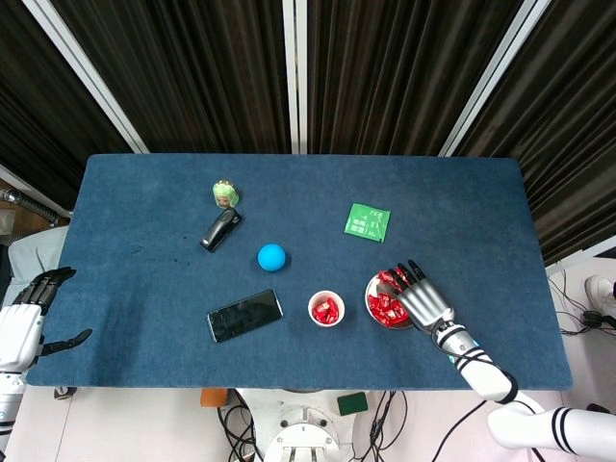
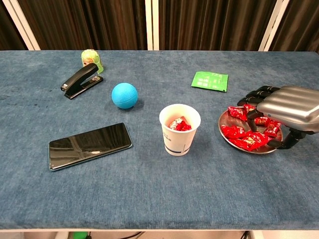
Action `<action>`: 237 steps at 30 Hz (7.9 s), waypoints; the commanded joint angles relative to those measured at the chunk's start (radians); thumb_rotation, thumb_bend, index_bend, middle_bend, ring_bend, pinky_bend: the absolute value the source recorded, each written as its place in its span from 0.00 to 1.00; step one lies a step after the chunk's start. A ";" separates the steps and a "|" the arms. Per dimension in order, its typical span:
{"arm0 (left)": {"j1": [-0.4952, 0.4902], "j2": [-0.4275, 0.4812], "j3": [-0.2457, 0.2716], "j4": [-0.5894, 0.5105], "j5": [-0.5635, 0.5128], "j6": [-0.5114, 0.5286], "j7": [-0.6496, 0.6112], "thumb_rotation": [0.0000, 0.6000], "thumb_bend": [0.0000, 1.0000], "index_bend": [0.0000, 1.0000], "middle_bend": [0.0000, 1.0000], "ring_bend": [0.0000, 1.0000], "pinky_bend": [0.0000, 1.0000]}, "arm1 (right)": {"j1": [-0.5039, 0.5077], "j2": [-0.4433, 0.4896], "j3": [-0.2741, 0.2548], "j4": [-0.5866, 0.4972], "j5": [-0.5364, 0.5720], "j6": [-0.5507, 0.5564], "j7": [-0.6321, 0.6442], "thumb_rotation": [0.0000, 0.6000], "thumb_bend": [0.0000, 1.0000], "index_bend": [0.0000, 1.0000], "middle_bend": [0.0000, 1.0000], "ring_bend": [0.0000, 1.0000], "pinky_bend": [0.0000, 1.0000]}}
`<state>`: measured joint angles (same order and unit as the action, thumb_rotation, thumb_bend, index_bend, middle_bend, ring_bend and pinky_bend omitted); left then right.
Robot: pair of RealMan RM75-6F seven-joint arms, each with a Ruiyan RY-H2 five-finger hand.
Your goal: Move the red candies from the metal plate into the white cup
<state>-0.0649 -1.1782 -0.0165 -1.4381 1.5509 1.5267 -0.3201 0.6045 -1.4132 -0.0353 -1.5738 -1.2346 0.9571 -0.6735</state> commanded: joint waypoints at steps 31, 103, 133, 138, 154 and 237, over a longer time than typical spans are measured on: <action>-0.003 -0.001 0.001 -0.003 0.002 -0.005 0.005 1.00 0.04 0.16 0.13 0.11 0.23 | -0.019 0.081 0.048 -0.098 -0.147 0.135 0.076 1.00 0.40 0.56 0.05 0.00 0.00; -0.004 -0.006 0.005 0.014 0.004 -0.007 -0.013 1.00 0.04 0.16 0.13 0.11 0.23 | 0.102 -0.088 0.116 0.103 0.104 0.005 0.011 1.00 0.34 0.39 0.05 0.00 0.00; -0.008 -0.007 0.006 0.018 0.007 -0.011 -0.015 1.00 0.04 0.16 0.13 0.11 0.23 | 0.105 -0.133 0.085 0.151 0.137 -0.010 -0.013 1.00 0.34 0.45 0.05 0.00 0.00; -0.007 -0.007 0.005 0.018 0.005 -0.010 -0.015 1.00 0.04 0.16 0.13 0.11 0.23 | 0.108 -0.141 0.084 0.157 0.129 -0.015 -0.006 1.00 0.34 0.45 0.05 0.00 0.00; -0.005 -0.011 0.006 0.028 0.001 -0.011 -0.024 1.00 0.04 0.16 0.13 0.11 0.23 | 0.112 -0.158 0.079 0.173 0.124 -0.017 -0.011 1.00 0.36 0.51 0.05 0.00 0.00; -0.003 -0.003 0.005 0.003 0.005 -0.004 0.001 1.00 0.04 0.16 0.13 0.11 0.23 | 0.029 -0.034 0.014 0.043 -0.132 0.034 0.130 1.00 0.34 0.39 0.06 0.00 0.00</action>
<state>-0.0678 -1.1816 -0.0114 -1.4352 1.5563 1.5229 -0.3187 0.6334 -1.4466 -0.0209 -1.5308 -1.3666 0.9917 -0.5439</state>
